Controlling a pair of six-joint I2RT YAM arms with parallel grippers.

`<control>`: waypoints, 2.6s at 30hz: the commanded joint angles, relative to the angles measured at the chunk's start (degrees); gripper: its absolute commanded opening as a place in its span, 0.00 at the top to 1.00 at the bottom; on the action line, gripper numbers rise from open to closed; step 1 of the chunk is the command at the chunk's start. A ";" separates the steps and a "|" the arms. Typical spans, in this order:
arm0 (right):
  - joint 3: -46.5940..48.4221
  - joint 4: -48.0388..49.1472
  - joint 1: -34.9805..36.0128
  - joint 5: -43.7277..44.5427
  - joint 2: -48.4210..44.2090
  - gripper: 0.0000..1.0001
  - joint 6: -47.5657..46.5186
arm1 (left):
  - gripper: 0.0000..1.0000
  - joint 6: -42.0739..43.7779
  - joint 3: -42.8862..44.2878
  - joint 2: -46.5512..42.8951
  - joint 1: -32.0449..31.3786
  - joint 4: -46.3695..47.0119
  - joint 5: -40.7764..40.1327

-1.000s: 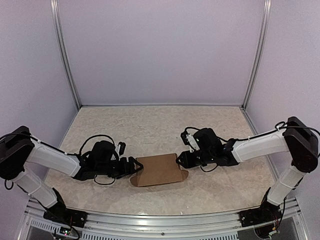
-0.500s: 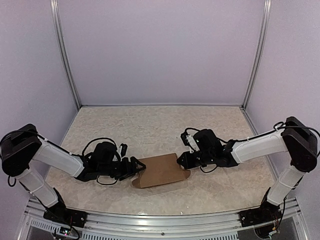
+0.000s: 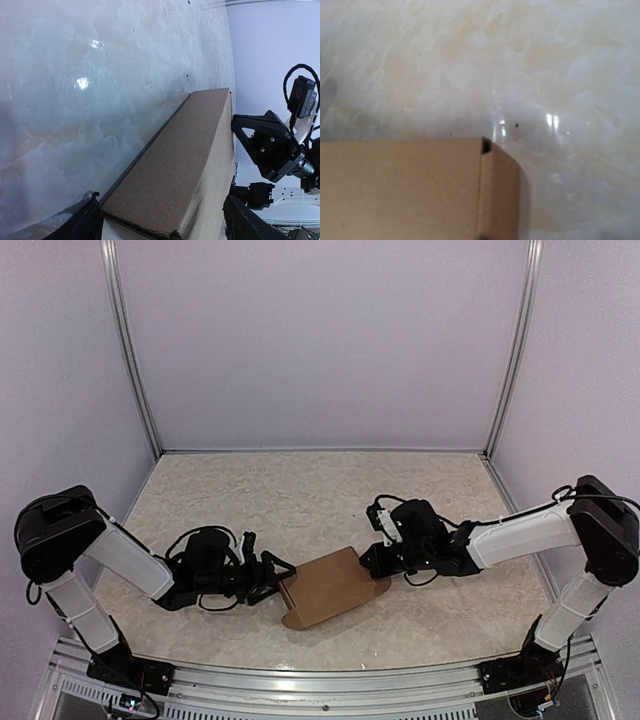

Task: Fold the paper box

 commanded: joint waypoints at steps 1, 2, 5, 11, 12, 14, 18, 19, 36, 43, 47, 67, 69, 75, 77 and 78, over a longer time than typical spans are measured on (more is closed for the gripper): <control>-2.73 -4.46 -0.31 1.27 0.35 1.00 -0.22 | 0.20 -4.17 -1.74 1.49 0.12 7.24 2.86; -2.88 -4.18 -0.36 1.32 0.39 1.00 -0.05 | 0.20 -4.54 -2.13 1.48 0.12 7.19 2.80; -3.62 -3.35 -0.40 1.54 0.53 1.00 0.65 | 0.20 -5.97 -3.23 1.03 0.06 7.00 2.38; -5.11 -1.15 -0.40 1.02 1.13 1.00 2.16 | 0.19 -8.50 -4.39 0.06 -0.76 6.09 1.05; -5.28 -0.99 -0.44 1.01 1.27 1.00 2.34 | 0.19 -8.82 -4.20 0.16 -0.98 6.37 1.01; -5.52 -0.83 -0.42 1.05 1.33 1.00 2.64 | 0.19 -9.55 -3.84 0.65 -1.45 7.29 1.25; -6.55 -0.11 -0.33 1.19 1.20 1.00 3.46 | 0.19 -11.56 -3.70 2.22 -2.14 10.17 1.57; -6.89 0.13 -0.39 1.19 1.10 1.00 3.66 | 0.19 -11.91 -3.73 2.79 -2.11 10.61 1.66; -10.58 2.40 -0.33 1.11 0.47 1.00 5.90 | 0.21 -16.63 -2.93 9.14 -3.08 22.22 2.77; -11.72 3.95 -0.35 0.81 0.86 1.00 7.06 | 0.25 -18.57 -3.63 9.80 -3.21 28.84 2.42; -12.34 4.67 -0.37 0.32 1.04 1.00 7.91 | 0.28 -20.40 -3.99 12.04 -3.47 34.84 2.49; -12.58 4.52 -0.40 0.18 -0.65 0.97 8.04 | 0.62 -20.81 -3.69 12.78 -3.83 37.17 3.07; -12.45 4.88 -0.36 -0.14 -1.22 0.92 7.67 | 0.64 -20.82 -3.69 12.57 -3.59 37.30 3.27; -11.97 4.75 -0.38 0.48 -7.98 0.72 3.98 | 0.66 -19.58 -3.94 9.62 -2.52 34.57 4.64; -11.67 4.19 -0.35 0.91 -10.51 0.67 1.10 | 0.66 -18.79 -4.19 7.64 -1.92 32.18 5.21; -11.57 4.03 -0.43 1.00 -11.91 0.63 -0.31 | 0.66 -18.25 -4.24 6.61 -1.66 30.56 5.71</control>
